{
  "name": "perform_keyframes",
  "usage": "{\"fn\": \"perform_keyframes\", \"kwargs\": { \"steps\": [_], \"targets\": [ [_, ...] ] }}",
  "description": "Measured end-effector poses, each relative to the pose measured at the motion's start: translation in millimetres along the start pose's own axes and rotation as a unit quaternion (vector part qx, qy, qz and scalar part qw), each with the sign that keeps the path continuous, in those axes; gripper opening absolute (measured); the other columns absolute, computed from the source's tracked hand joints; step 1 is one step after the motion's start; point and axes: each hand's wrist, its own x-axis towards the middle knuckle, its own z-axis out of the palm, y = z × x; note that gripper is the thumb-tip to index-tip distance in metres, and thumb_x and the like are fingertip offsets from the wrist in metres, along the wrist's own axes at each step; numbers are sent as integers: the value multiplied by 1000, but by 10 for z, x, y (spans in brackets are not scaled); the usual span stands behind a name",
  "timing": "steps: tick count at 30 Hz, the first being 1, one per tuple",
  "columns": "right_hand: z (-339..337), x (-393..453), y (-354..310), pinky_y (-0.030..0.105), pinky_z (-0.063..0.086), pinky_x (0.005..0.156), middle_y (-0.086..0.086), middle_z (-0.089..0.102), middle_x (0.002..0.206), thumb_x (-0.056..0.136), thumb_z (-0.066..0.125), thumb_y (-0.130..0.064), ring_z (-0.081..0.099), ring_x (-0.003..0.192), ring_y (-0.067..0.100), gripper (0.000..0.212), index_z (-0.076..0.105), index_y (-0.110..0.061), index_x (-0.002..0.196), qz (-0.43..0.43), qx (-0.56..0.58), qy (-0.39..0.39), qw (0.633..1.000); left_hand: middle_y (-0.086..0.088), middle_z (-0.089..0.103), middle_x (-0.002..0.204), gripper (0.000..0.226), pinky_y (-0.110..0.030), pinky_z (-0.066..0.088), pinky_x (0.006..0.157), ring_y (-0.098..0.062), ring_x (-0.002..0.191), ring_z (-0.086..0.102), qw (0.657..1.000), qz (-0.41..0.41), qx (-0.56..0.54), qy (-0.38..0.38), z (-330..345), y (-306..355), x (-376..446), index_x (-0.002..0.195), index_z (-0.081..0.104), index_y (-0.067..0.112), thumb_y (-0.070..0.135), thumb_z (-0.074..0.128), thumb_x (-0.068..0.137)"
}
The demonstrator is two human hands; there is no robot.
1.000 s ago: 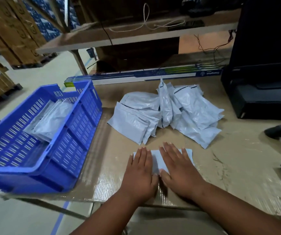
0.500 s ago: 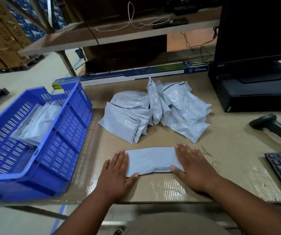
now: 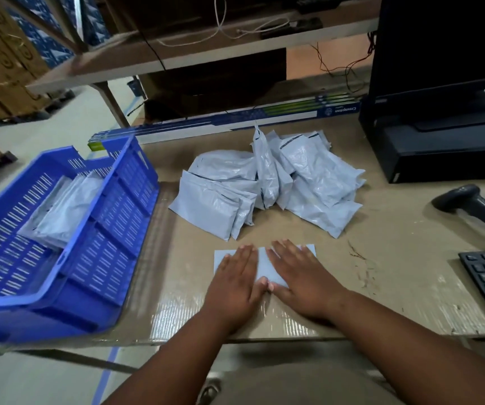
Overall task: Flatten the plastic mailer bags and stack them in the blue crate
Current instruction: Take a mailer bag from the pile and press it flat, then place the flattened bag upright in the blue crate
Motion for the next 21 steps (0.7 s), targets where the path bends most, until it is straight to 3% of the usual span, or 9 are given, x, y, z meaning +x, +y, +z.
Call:
{"fn": "perform_keyframes", "kwargs": {
  "steps": [4,8,10,13,15,17,21],
  "targets": [
    [-13,-153,153,40,-6,130,-2,-17,175,100,29,-73,-14,161,18,90,-9,-27,167,27,-9,8,1000,0,7,176,85,-51,13,129,-18,162,5,997,-41,59,-42,-137,-312,-188,168,14,20,74,14,103],
    [-99,-289,239,35,-10,129,-3,-19,174,102,31,-73,-15,161,16,92,-10,-23,167,61,19,12,998,3,-1,177,92,-51,6,130,-15,162,-6,994,-79,42,-70,-358,-423,-262,169,7,23,80,3,96],
    [-118,-351,298,38,-7,131,-3,-16,175,102,34,-72,-14,161,16,91,-7,-25,168,60,32,21,997,-3,14,175,88,-46,11,130,-19,162,7,997,-72,2,-27,-522,-346,-181,167,21,20,76,17,100],
    [-130,-404,334,42,-2,131,0,-5,177,102,36,-69,-6,163,18,84,3,-28,169,33,12,42,999,-8,46,161,76,-41,33,120,-27,148,41,999,14,-25,36,-746,-119,153,159,41,16,63,48,100],
    [-148,-420,305,46,4,132,3,8,176,103,41,-64,7,162,22,78,16,-28,168,14,13,71,997,-6,51,157,76,-39,38,116,-27,142,47,998,45,-24,-38,-869,102,474,159,41,18,58,58,97],
    [-185,-420,250,48,14,131,4,23,173,102,48,-57,21,159,24,69,32,-29,163,0,22,101,995,-4,52,156,81,-41,42,114,-25,141,48,990,25,-18,-135,-920,277,755,161,38,22,55,67,92],
    [-232,-450,149,48,28,124,0,40,163,101,51,-48,37,150,24,45,55,-34,144,-30,52,132,989,-2,58,146,96,-38,49,106,-22,130,57,981,-15,-29,-191,-908,385,1010,156,44,21,58,83,77]
  ]
}}
